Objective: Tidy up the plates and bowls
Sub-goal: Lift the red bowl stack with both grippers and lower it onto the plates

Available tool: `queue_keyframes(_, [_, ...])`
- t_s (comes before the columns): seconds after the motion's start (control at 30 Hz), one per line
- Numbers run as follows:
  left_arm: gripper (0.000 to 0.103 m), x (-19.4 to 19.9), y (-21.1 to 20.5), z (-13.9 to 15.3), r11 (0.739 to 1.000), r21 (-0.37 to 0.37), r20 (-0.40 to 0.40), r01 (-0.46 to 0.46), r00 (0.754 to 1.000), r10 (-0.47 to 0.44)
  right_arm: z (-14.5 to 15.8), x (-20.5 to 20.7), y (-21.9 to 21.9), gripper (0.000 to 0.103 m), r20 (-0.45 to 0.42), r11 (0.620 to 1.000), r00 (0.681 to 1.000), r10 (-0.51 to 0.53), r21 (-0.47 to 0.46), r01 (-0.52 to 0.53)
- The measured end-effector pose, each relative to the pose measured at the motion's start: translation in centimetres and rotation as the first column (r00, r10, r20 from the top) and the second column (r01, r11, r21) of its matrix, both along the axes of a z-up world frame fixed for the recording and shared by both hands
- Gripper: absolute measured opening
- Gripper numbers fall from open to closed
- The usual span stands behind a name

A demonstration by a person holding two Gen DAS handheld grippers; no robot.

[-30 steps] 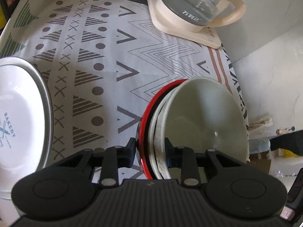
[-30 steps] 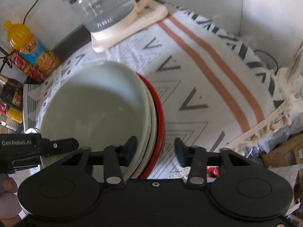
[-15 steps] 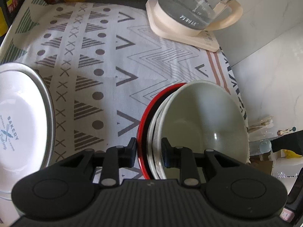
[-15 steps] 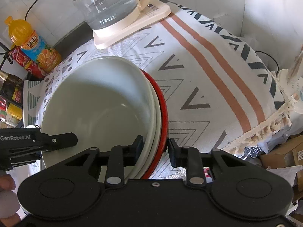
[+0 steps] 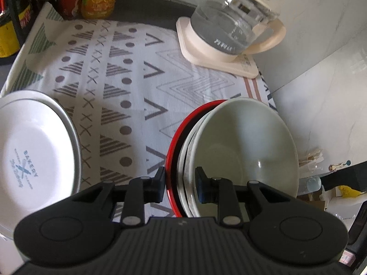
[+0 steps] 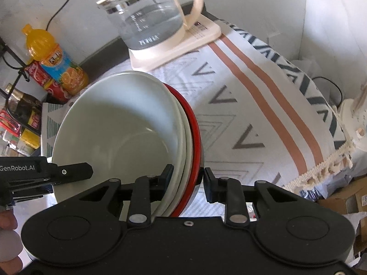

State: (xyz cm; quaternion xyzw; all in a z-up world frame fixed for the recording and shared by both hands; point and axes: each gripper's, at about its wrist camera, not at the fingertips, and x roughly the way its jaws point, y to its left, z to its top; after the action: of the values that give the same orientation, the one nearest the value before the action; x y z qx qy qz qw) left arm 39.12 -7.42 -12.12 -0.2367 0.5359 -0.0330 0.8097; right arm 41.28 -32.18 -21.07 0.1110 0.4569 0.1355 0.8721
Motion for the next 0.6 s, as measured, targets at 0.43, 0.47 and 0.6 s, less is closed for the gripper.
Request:
queue_keyframes(0.43, [0.025,-0.9,6.2,3.2,0.991,-0.007,0.069,-0.135,0.988,0.135,3.6,0.8,5.6,0.027,0.072,0.994,0.991,0.110,0.010,-0.111])
queue_keyframes(0.47, [0.025,-1.0,6.8,3.4,0.989,-0.005,0.073,-0.150,0.986,0.150,3.8,0.8,6.4,0.027,0.076,0.992,0.989,0.125,0.009,-0.126])
queue_keyframes(0.6, [0.025,-1.9,9.3,4.0,0.978,-0.009,0.083,-0.208,0.975,0.208,4.5,0.9,8.9,0.027,0.085,0.984,0.981,0.177,0.008,-0.178])
